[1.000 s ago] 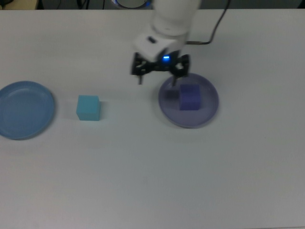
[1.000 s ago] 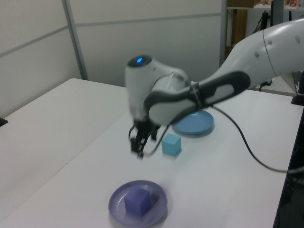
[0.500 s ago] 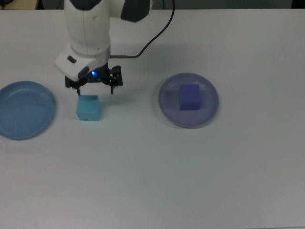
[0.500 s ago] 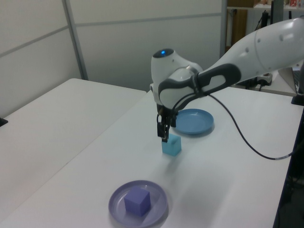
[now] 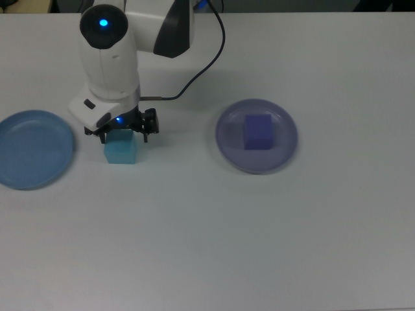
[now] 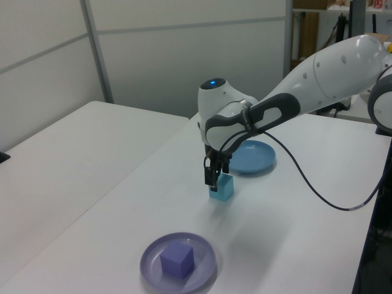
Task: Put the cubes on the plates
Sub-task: 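Move the gripper over the light-blue cube and lower onto it, then close the gripper on the light-blue cube and lift it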
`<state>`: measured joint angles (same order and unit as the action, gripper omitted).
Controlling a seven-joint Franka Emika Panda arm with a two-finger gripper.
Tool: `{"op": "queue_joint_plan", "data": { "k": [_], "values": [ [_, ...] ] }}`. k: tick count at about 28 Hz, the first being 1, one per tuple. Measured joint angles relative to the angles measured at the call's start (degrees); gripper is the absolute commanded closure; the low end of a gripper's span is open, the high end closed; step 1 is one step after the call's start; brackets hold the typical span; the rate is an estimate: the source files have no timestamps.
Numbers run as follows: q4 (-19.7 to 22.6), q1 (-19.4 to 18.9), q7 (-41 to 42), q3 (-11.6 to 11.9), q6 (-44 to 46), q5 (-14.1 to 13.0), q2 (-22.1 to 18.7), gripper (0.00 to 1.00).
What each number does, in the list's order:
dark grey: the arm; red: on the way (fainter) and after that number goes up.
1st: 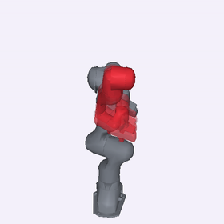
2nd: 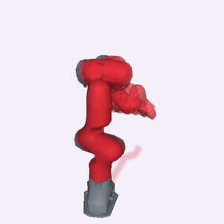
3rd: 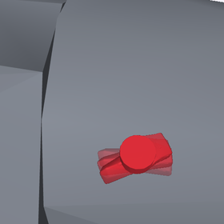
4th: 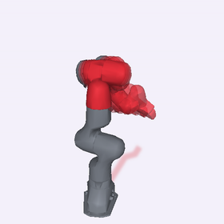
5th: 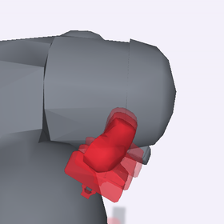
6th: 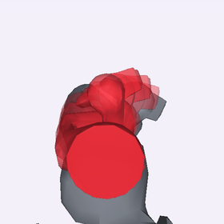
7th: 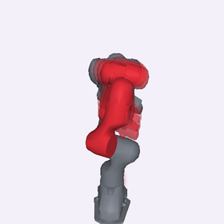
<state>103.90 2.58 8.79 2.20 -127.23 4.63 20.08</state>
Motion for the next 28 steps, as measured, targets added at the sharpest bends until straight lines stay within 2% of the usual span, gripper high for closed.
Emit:
{"op": "queue_joint_plan", "data": {
  "k": [12,13,14,16,17,22,28],
  "values": [
    [0.21,0.75,-4.96,0.97,-0.01,-0.01,0.44,0.00],
    [0.26,0.64,-5.26,0.96,-0.12,-0.01,0.61,0.03],
    [0.32,0.48,-5.63,0.95,-0.46,-0.02,0.81,0.11],
    [0.45,0.04,-6.36,0.94,-1.53,-0.04,1.39,0.35],
    [0.50,-0.20,-6.90,0.94,-2.05,-0.04,1.73,0.59],
    [0.52,-1.06,-8.68,0.91,-3.35,-0.05,3.10,0.99],
    [-0.38,-1.01,-8.91,1.04,-3.89,-0.51,2.15,0.99]
  ]
}}
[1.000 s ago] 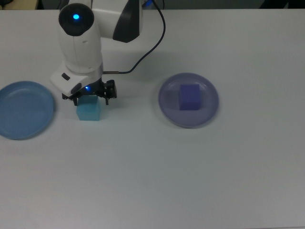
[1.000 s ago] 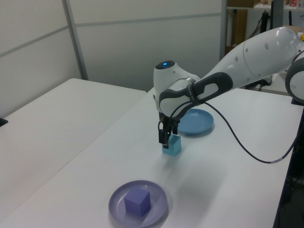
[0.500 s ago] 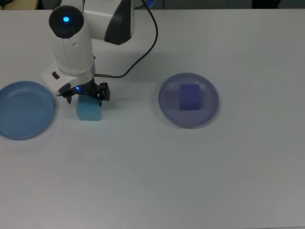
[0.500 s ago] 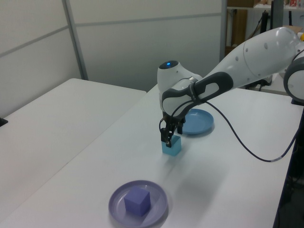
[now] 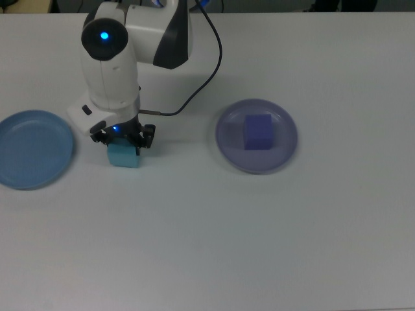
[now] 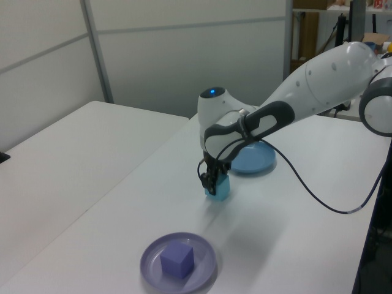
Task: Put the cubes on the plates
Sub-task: 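Close the gripper on the light-blue cube and lift it, then carry the light-blue cube onto the light-blue plate and release it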
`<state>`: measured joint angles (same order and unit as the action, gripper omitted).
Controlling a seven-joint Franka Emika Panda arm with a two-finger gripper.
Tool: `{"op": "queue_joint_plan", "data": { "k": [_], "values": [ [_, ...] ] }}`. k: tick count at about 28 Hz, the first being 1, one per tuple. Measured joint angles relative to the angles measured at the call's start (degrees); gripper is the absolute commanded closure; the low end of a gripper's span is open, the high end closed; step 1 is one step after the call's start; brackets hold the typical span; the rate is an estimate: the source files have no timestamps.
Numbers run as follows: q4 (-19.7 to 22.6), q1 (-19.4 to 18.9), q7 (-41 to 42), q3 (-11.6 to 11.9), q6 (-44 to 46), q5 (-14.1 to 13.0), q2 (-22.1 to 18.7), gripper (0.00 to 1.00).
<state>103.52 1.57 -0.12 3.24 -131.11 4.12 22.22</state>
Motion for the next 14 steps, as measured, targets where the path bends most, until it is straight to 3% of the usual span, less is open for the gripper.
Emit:
{"op": "queue_joint_plan", "data": {
  "k": [4,9,11,14],
  "values": [
    [-0.41,0.66,2.33,0.67,0.68,-0.01,-2.57,0.99],
    [-1.71,2.61,10.08,5.20,2.25,-0.05,-5.25,0.99],
    [-2.59,4.07,13.76,7.51,2.26,-0.65,-4.99,0.98],
    [-3.64,6.80,18.29,8.86,2.26,-2.46,-3.63,0.98]
  ]
}}
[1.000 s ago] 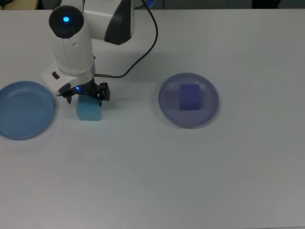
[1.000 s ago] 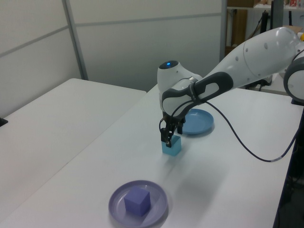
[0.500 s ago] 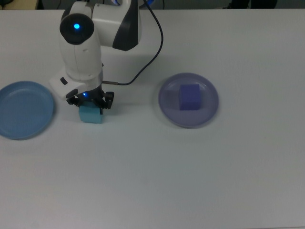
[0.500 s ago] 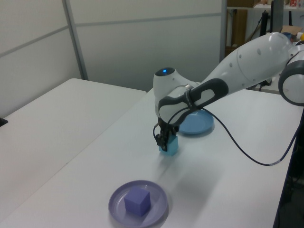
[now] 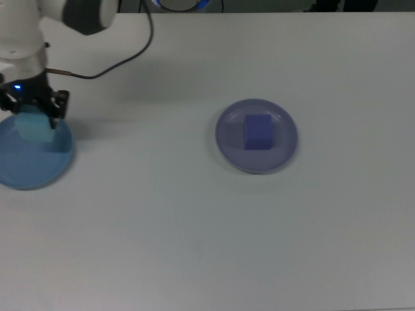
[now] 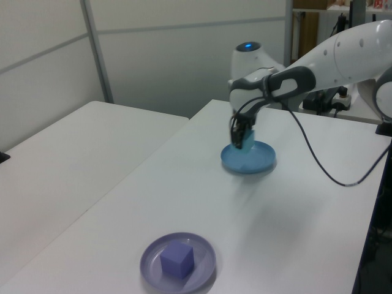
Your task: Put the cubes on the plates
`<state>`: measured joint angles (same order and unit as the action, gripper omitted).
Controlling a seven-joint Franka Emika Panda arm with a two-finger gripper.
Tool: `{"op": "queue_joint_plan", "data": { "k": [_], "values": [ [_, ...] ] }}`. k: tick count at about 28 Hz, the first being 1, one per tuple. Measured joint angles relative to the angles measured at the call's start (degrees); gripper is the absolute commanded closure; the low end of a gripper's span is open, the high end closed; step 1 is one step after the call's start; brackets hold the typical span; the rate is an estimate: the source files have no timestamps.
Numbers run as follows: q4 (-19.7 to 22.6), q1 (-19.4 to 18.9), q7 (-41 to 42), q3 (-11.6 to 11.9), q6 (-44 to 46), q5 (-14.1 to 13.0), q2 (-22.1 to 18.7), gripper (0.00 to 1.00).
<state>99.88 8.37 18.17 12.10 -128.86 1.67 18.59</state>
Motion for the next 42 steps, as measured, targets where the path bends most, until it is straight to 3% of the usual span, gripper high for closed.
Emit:
{"op": "queue_joint_plan", "data": {
  "k": [5,7,9,10,11,12,15,28,36,42],
  "values": [
    [-1.79,4.18,5.01,0.23,-0.08,-1.47,4.05,0.96],
    [-2.30,4.81,5.36,0.22,-1.49,-2.36,5.94,0.82],
    [-2.53,4.86,5.37,0.21,-3.67,-4.48,7.13,0.60],
    [-2.66,4.85,5.45,0.18,-4.79,-6.04,7.60,0.40],
    [-2.83,4.83,5.62,0.12,-5.59,-7.51,7.96,0.00],
    [-3.14,4.81,5.85,0.04,-6.17,-9.29,8.32,0.00],
    [-3.69,4.81,5.95,0.04,-6.37,-11.09,8.43,0.00],
    [-5.39,4.68,6.51,0.01,-3.13,-11.35,3.92,0.00],
    [-6.77,0.83,6.23,-0.49,15.06,-11.41,-7.61,0.00],
    [-6.70,-3.78,-1.00,-1.03,25.41,-10.92,-17.28,0.00]
  ]
}}
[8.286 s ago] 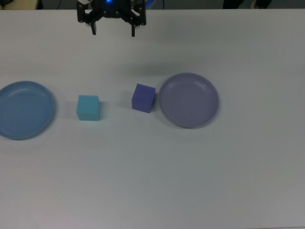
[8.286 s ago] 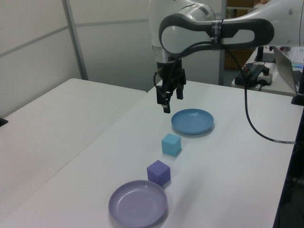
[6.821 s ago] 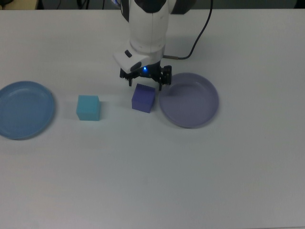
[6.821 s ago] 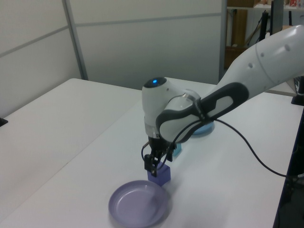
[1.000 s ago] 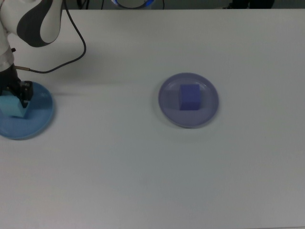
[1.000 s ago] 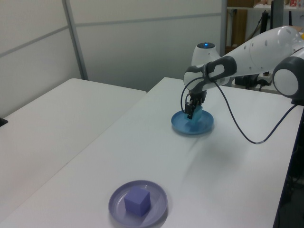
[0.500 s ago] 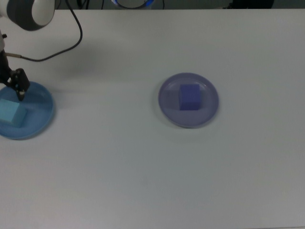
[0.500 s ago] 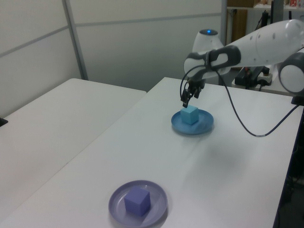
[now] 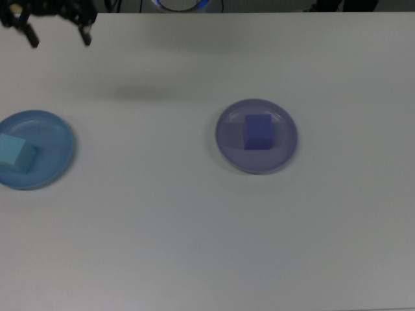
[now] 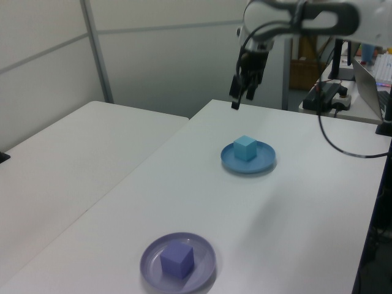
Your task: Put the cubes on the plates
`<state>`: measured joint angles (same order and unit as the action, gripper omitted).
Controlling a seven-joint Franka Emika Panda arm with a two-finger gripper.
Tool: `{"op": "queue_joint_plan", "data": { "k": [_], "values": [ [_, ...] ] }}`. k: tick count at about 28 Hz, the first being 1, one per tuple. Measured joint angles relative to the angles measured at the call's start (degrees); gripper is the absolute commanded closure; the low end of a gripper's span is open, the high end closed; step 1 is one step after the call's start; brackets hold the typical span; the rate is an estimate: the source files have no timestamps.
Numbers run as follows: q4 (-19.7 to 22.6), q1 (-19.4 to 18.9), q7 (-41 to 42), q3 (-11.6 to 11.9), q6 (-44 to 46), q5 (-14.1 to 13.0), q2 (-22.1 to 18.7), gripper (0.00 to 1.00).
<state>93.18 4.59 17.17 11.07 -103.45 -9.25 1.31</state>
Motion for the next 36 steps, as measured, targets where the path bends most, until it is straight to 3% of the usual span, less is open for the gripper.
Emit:
{"op": "queue_joint_plan", "data": {
  "k": [4,10,14,36],
  "values": [
    [0.39,-1.06,-7.71,-2.78,3.53,3.34,-2.95,0.00],
    [1.66,-1.23,-19.30,-11.66,4.09,11.11,-3.07,0.00],
    [2.90,-1.50,-21.75,-15.40,4.09,13.02,-2.80,0.00],
    [3.11,-1.65,-18.36,-15.41,5.73,13.06,-2.94,0.00]
  ]
}}
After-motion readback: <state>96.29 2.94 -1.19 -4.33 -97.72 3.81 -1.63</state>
